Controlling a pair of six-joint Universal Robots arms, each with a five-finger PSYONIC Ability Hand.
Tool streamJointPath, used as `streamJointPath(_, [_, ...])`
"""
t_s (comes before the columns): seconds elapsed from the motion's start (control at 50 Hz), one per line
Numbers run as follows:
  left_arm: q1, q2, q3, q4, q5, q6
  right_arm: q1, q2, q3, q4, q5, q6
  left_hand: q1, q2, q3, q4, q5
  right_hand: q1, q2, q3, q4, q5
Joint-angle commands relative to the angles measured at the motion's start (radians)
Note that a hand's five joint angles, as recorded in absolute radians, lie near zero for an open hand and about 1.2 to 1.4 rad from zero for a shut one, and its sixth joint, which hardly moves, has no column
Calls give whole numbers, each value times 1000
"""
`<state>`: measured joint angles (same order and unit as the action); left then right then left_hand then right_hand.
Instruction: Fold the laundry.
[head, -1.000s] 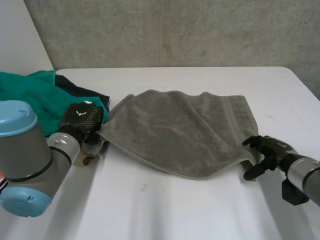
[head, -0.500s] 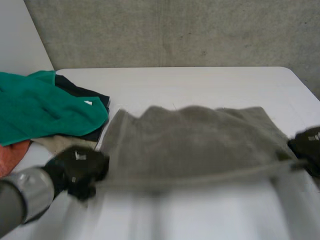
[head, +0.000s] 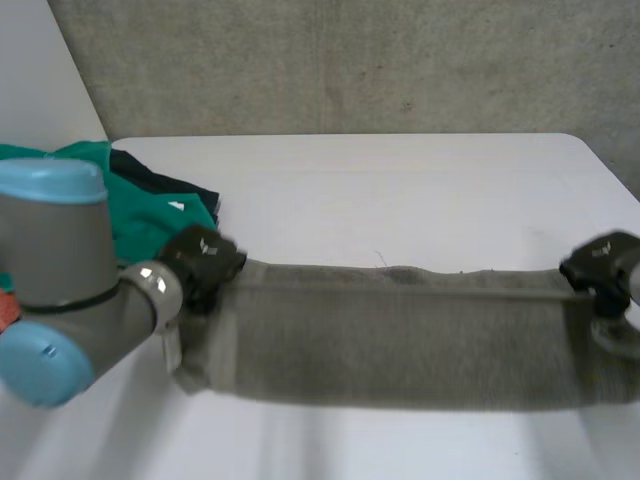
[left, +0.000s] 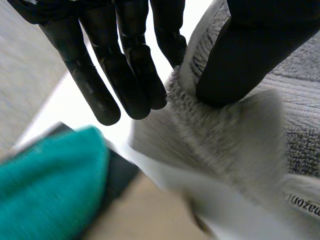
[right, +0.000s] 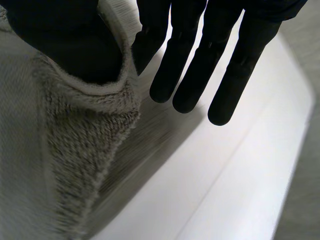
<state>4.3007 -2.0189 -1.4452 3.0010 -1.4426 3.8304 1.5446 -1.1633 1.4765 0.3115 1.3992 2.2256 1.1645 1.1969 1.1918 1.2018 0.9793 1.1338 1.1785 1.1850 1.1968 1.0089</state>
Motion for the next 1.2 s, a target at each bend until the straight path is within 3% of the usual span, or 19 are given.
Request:
streamJointPath(0.02, [4,-61,405,197,-77,-2,68,42,-365,-298,134,161,232,199,204,194,242,262,218,211,199,213])
streamJointPath(0.1, [39,-28,545,350,-127,-58,57,-28,-436,-524,159,304,232,199,204,194,242,262,218,211,199,213])
streamJointPath(0.16, [60,2,578,442,-118,-176,48,-76,-430,-703,132,394,232,199,204,194,242,262,218,211,199,213])
streamJointPath(0.24, [80,11,583,408,-61,-305,49,-88,-418,-685,87,398,232,199,204,194,242,262,218,211,199,213])
streamJointPath(0.32, [82,6,539,328,-21,-325,57,-72,-409,-619,41,401,232,199,204,194,242,262,218,211,199,213])
streamJointPath(0.52, [51,-37,292,386,18,-282,71,50,-315,-565,0,387,232,199,204,194,242,262,218,211,199,213])
streamJointPath(0.68, [27,-121,125,378,18,-178,54,185,-245,-448,-37,255,232,199,204,194,242,262,218,211,199,213])
streamJointPath(0.82, [5,-3,-75,143,18,-74,-3,105,-124,-76,-48,54,232,199,204,194,242,262,218,211,199,213])
streamJointPath(0.9, [-15,144,-207,-121,-7,3,-86,-22,36,205,-40,-130,232,199,204,194,242,262,218,211,199,213])
streamJointPath(0.92, [-21,191,-252,-242,-24,36,-125,-80,103,297,-34,-227,232,199,204,194,242,262,218,211,199,213])
streamJointPath(1.0, [-18,264,-305,-442,-27,69,-196,-179,194,316,-60,-429,232,199,204,194,242,262,218,211,199,213])
streamJointPath(1.08, [-7,253,-285,-354,1,57,-187,-171,180,203,-100,-376,232,199,204,194,242,262,218,211,199,213])
streamJointPath(1.2, [-12,134,-141,-124,-32,29,-112,-50,70,5,-72,-173,232,199,204,194,242,262,218,211,199,213])
